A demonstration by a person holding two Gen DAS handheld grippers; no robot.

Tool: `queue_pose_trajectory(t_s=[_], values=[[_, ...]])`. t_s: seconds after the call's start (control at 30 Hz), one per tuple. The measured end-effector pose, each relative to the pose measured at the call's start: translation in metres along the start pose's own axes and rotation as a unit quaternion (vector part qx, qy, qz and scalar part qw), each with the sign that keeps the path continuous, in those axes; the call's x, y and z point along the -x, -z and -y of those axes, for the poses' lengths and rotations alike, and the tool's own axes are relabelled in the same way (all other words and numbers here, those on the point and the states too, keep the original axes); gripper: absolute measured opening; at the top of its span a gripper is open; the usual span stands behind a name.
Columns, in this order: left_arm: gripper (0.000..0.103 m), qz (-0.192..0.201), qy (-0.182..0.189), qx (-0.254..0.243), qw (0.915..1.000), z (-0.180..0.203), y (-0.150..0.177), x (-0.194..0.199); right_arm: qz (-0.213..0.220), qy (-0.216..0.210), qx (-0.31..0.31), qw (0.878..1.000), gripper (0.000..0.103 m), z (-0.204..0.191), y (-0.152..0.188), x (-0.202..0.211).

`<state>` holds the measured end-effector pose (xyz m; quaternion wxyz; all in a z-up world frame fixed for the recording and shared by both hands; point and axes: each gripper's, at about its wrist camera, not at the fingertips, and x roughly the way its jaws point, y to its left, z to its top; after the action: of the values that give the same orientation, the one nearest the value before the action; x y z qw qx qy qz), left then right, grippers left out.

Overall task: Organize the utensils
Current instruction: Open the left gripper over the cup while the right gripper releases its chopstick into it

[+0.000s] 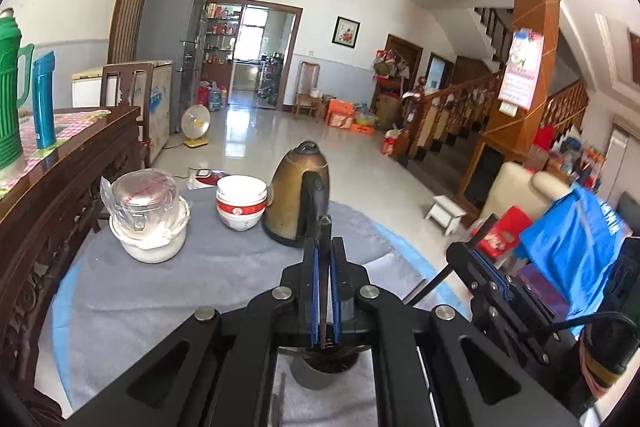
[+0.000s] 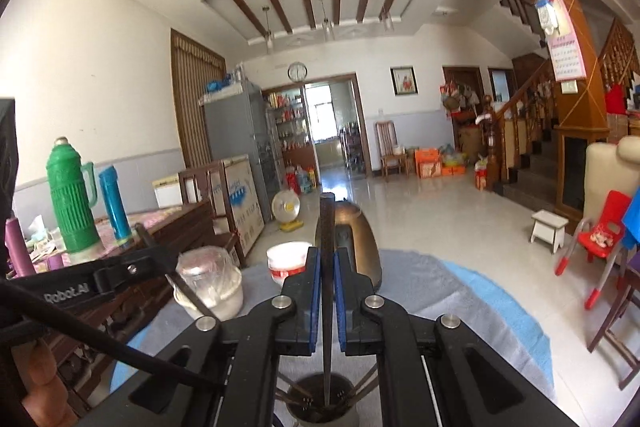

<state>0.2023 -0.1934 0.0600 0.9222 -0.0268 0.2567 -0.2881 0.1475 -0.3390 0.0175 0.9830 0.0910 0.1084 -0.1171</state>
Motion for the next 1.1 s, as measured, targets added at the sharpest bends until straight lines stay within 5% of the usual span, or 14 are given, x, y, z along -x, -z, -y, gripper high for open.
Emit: queue_pose_trajectory(t_s=[0.3,0.5,0.57,0.63,0.83,1.1], values=[[0.006,-0.038,-0.033,-0.028,0.9983,0.003,0.025,-0.034,-0.078,-0.007,-0.021,0.997,0.007,0.016,0.029,-0.027],[0.008,-0.024,-0.051,-0.07,0.9959,0.013,0.034,-0.019,-0.106,-0.007,-0.039,0.994,0.008,0.022,0.04,-0.032],[0.016,-0.018,-0.055,-0.084,0.9948,0.016,0.037,-0.009,-0.112,-0.008,-0.048,0.992,0.009,0.025,0.044,-0.031],[0.041,-0.006,-0.062,-0.092,0.9938,0.017,0.041,0.004,-0.119,-0.012,-0.06,0.991,0.01,0.027,0.047,-0.03],[0.063,0.02,-0.09,-0.105,0.9902,0.011,0.053,0.042,-0.13,-0.022,-0.084,0.988,0.011,0.032,0.05,-0.023],[0.07,0.019,-0.131,-0.094,0.9868,-0.011,0.08,0.07,-0.141,-0.039,-0.103,0.984,0.012,0.024,0.057,-0.015]])
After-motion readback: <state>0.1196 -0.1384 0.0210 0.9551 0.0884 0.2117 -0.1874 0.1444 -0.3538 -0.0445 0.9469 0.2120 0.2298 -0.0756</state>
